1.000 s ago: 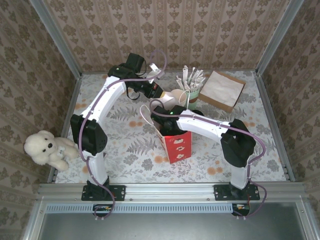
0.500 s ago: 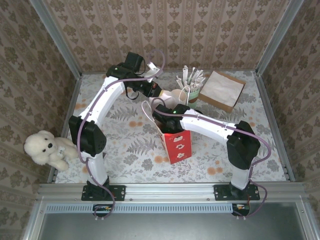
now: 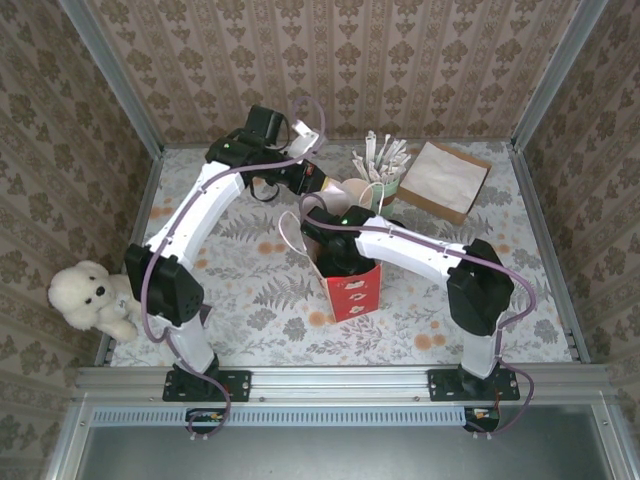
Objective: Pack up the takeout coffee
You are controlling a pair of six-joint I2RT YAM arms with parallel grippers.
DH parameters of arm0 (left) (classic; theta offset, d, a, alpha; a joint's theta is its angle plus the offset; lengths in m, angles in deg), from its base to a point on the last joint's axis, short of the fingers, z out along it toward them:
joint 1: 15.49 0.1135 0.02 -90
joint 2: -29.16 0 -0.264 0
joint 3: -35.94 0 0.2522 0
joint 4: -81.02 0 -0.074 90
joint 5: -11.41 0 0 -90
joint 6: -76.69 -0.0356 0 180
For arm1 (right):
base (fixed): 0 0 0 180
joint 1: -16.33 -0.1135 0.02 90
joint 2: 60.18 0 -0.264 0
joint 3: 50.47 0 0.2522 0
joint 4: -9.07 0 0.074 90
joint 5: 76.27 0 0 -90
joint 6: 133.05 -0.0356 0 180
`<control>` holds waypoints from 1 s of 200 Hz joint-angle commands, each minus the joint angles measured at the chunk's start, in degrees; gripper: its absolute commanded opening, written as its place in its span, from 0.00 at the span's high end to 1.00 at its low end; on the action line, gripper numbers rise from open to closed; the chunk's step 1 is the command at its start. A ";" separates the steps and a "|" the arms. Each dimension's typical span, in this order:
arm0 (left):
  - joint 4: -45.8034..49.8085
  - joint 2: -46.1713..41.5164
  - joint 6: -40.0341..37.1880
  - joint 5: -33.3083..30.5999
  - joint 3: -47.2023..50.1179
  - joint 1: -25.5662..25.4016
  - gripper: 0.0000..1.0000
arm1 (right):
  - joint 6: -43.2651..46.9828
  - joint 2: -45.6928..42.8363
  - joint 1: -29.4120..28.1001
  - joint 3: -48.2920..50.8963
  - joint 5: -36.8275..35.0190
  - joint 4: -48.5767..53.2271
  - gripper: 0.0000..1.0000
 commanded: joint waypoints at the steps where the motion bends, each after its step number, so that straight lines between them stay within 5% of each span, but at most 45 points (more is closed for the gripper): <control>1: -6.70 -4.27 1.69 2.63 1.70 0.06 1.00 | -0.68 1.33 -0.28 -1.40 0.33 3.35 0.43; 68: -6.43 -5.47 3.56 -9.77 3.23 -0.09 1.00 | -3.68 -4.82 -0.69 0.42 1.85 2.95 0.43; 132: -7.38 -6.10 2.17 -7.68 3.51 -3.21 1.00 | -4.01 -1.57 -0.76 -5.83 -0.82 5.12 0.44; 200: -5.14 -5.66 2.06 -11.81 2.53 -2.64 1.00 | -2.95 -1.59 -0.84 0.65 -1.09 5.09 0.40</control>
